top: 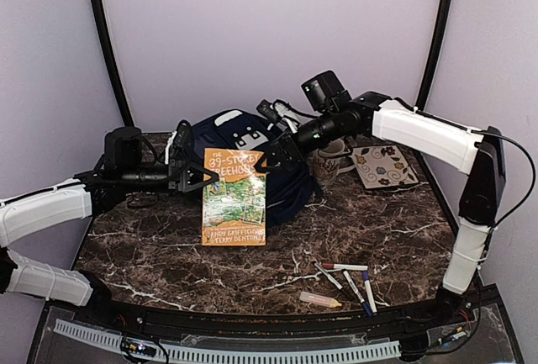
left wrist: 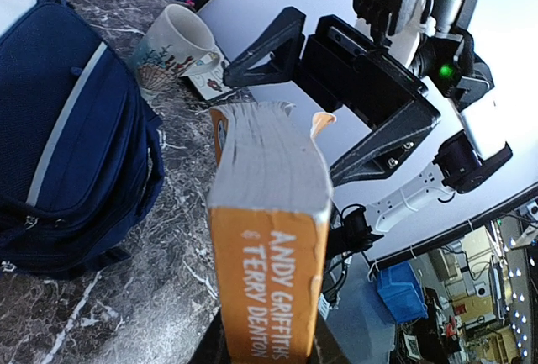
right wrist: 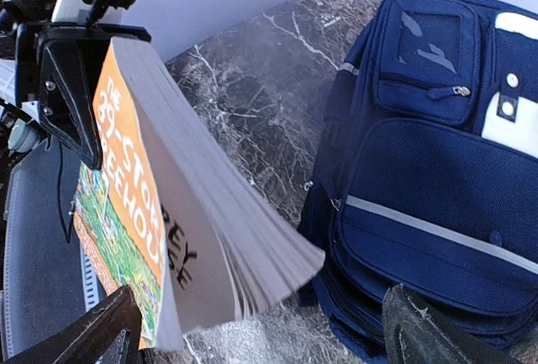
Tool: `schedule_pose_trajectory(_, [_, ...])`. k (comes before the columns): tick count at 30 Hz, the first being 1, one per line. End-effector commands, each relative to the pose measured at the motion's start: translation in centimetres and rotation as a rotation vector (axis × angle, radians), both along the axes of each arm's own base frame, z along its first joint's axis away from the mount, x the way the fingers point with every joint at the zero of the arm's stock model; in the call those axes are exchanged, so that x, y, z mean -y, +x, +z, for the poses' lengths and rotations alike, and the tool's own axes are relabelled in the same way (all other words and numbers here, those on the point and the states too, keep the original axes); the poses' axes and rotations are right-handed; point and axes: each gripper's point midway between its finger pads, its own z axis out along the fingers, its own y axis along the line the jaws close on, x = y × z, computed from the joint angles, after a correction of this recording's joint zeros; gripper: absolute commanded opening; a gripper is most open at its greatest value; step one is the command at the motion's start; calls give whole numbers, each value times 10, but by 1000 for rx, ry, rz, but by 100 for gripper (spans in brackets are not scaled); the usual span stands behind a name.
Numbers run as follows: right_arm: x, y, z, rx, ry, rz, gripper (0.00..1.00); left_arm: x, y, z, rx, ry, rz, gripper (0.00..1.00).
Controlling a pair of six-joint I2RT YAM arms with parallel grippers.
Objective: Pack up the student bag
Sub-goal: Pass from the left arm to the right
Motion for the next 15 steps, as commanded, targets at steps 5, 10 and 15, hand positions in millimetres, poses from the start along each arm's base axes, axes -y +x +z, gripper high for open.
schedule_pose_trajectory(5, [-20,-9,12,-147,178,123,100,16,-22,57,251,-155,-219,0])
schedule_pose_trajectory(10, [-25,-29,14,-292,253,231,99,17,-25,55,271,-189,-243,0])
schedule_pose_trajectory(15, [-25,-47,22,-402,329,322,77,17,-18,48,283,-168,-205,0])
